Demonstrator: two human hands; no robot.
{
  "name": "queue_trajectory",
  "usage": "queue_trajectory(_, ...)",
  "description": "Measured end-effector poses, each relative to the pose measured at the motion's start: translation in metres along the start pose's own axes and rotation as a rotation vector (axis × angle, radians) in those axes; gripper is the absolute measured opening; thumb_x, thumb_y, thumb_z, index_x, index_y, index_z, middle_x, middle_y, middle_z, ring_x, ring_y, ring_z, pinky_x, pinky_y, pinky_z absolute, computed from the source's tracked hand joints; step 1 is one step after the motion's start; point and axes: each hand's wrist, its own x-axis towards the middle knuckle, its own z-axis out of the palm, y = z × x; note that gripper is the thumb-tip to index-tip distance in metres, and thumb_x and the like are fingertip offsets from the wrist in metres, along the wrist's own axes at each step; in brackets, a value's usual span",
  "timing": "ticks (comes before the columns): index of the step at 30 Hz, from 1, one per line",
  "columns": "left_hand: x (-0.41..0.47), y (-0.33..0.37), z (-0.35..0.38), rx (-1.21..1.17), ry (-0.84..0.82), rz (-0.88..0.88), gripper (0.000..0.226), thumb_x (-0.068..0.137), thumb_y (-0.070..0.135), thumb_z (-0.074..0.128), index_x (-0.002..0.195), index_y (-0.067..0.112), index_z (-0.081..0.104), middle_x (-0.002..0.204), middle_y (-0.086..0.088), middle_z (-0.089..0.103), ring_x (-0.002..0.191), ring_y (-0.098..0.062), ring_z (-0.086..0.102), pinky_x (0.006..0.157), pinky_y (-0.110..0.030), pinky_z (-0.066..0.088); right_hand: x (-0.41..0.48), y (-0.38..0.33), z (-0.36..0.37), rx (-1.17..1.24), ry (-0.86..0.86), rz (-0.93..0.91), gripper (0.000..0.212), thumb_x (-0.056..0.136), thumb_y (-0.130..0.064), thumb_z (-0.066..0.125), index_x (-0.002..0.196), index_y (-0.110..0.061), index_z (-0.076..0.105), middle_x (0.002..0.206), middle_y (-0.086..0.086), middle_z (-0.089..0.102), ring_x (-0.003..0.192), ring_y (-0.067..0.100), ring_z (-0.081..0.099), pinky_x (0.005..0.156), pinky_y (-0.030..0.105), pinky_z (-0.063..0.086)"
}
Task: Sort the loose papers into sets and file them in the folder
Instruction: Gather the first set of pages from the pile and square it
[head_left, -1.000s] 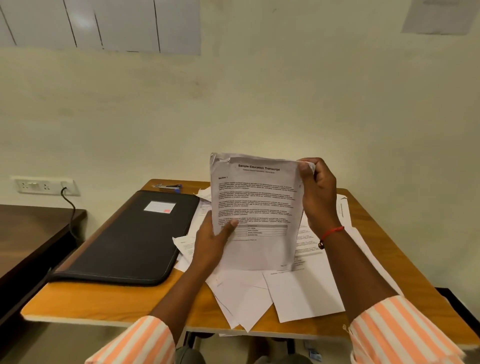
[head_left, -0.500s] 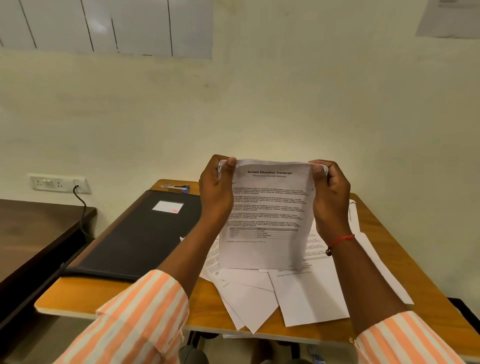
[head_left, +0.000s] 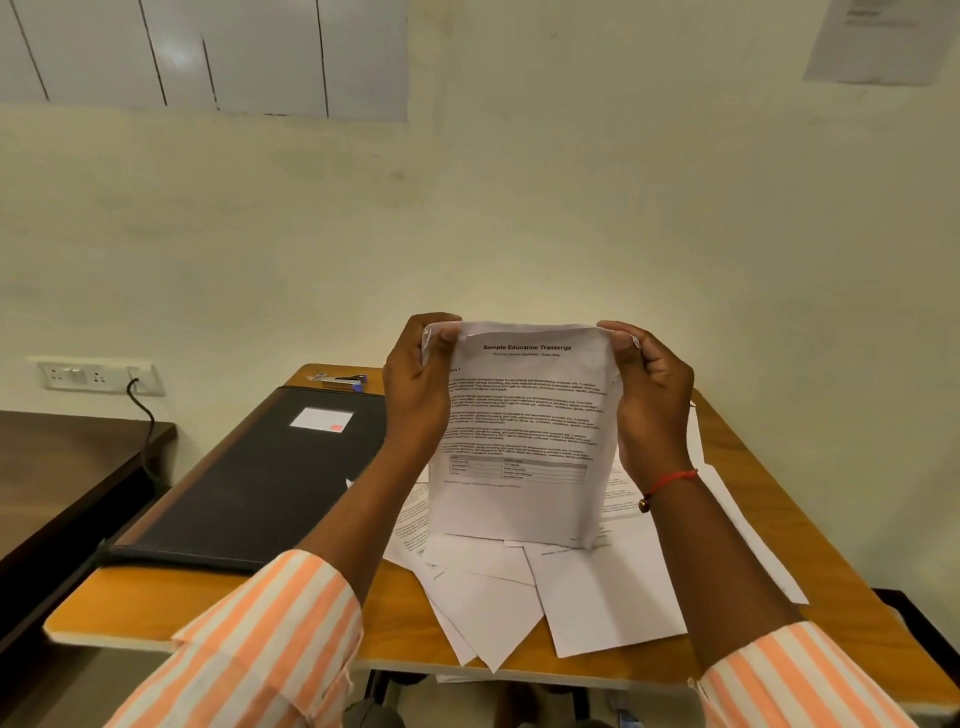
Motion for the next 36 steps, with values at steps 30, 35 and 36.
queue_trajectory(30,-0.073,-0.077,-0.004,-0.075,-0.11,-0.372,0.023,0.097,0.037,0.058,0.118,0.028,0.06,0.108,0.009,0.073,0.093,-0.012,0.074,0.069,-0.025,0.061,-0.067,0.089,-0.03,-0.068,-0.169,0.345,0.037,0.091,-0.032,0.067,0.126,-0.021,0.061,0.115,-0.004,0.073,0.102,0.011,0.071,0.081,0.027,0.06)
queue_trajectory(35,-0.092,-0.097,-0.011,-0.061,-0.203,-0.433,0.032,0.09,0.04,0.064,0.118,0.026,0.063,0.11,0.007,0.075,0.098,-0.019,0.074,0.079,-0.039,0.063,-0.087,0.115,-0.042,-0.132,-0.249,0.412,0.04,0.09,-0.033,0.066,0.128,-0.019,0.061,0.117,-0.006,0.072,0.107,0.011,0.069,0.085,0.026,0.059)
queue_trajectory(36,-0.094,-0.099,-0.013,-0.045,-0.226,-0.433,0.03,0.09,0.04,0.066,0.117,0.028,0.064,0.109,0.011,0.075,0.098,-0.017,0.074,0.079,-0.036,0.063,-0.089,0.118,-0.046,-0.148,-0.276,0.419,0.043,0.09,-0.034,0.066,0.13,-0.019,0.06,0.118,-0.007,0.072,0.109,0.01,0.068,0.089,0.026,0.058)
